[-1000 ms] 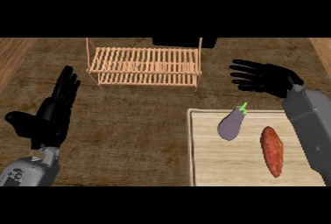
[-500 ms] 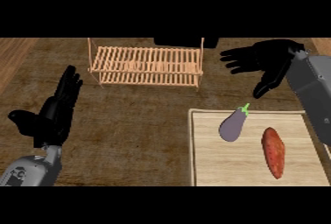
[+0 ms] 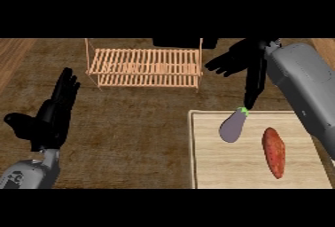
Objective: Pick the eggplant from the tray and place it in the tiered shelf
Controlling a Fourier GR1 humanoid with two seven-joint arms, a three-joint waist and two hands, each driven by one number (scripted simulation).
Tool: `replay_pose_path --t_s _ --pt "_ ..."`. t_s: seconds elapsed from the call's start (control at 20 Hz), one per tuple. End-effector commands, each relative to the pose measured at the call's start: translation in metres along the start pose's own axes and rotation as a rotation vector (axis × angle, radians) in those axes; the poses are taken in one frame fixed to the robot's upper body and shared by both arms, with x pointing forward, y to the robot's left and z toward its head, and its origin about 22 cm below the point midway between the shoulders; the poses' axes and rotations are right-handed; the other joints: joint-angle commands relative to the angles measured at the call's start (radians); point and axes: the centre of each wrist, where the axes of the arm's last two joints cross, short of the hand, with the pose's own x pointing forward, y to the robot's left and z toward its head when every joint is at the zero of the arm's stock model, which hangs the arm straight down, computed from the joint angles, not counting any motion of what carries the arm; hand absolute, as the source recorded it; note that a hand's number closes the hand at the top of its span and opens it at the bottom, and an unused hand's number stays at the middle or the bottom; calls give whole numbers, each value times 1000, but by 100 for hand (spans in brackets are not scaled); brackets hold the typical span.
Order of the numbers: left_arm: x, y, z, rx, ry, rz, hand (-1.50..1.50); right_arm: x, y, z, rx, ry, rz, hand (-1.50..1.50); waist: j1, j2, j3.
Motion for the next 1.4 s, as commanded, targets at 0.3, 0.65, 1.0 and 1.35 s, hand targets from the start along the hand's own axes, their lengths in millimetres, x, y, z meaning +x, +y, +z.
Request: replay_pose_path --t_s 0.3,0.65,1.0,1.35 --pt "-7 1 15 20 16 -9 0 13 22 -28 79 231 325 -150 -23 -4 1" --pt "5 8 4 30 4 4 0 -8 16 -23 74 260 346 -150 -40 -8 1" --pt "6 15 20 31 1 1 0 -39 34 -62 88 259 326 -150 -32 -8 1" --pt "-13 15 22 40 12 -6 0 -65 32 -60 112 291 344 -150 -30 -6 1"
